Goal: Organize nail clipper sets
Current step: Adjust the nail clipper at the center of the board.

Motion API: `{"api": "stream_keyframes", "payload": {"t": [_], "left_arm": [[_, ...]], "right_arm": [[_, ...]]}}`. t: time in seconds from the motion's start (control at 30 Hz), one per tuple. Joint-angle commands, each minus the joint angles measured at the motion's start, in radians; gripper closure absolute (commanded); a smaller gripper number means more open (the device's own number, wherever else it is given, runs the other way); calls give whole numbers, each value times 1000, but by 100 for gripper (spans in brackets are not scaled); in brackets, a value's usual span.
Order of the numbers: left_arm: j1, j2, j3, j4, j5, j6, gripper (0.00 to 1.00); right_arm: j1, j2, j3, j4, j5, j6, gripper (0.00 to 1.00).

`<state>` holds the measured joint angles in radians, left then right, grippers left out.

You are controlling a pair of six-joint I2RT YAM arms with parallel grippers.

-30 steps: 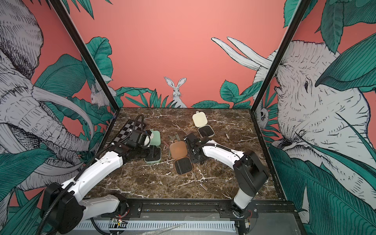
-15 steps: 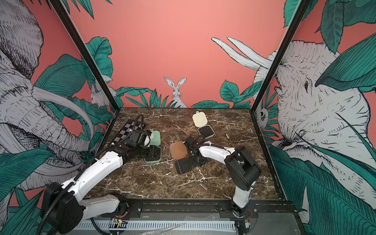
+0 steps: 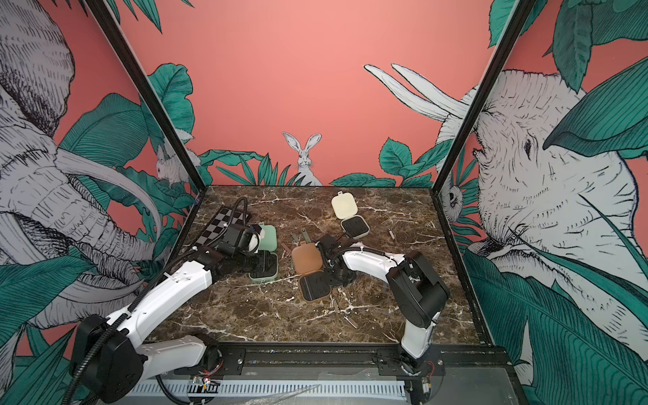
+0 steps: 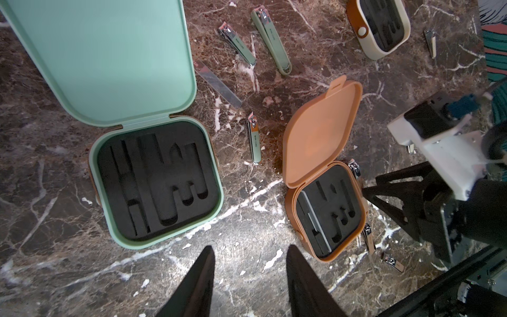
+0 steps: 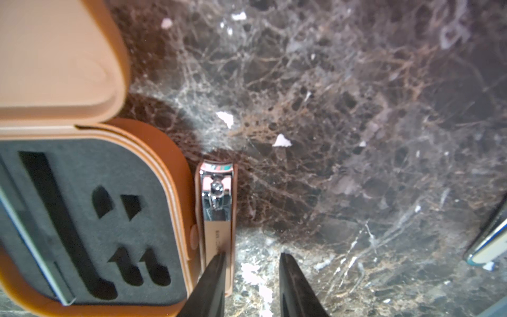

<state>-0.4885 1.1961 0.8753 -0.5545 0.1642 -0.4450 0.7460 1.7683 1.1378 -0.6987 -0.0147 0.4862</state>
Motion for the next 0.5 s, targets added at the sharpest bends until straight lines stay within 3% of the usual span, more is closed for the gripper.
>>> {"api": "stream_keyframes", "payload": {"t": [0.0,0.47], "left_arm": [[-2,-19,-16,1,0,-8,55],[-2,-19,-14,0,9,-9,55]], "right_arm": [[3,-49,38,-30,21,7,66],[1,32,105,-30,23,-15,65]]}}
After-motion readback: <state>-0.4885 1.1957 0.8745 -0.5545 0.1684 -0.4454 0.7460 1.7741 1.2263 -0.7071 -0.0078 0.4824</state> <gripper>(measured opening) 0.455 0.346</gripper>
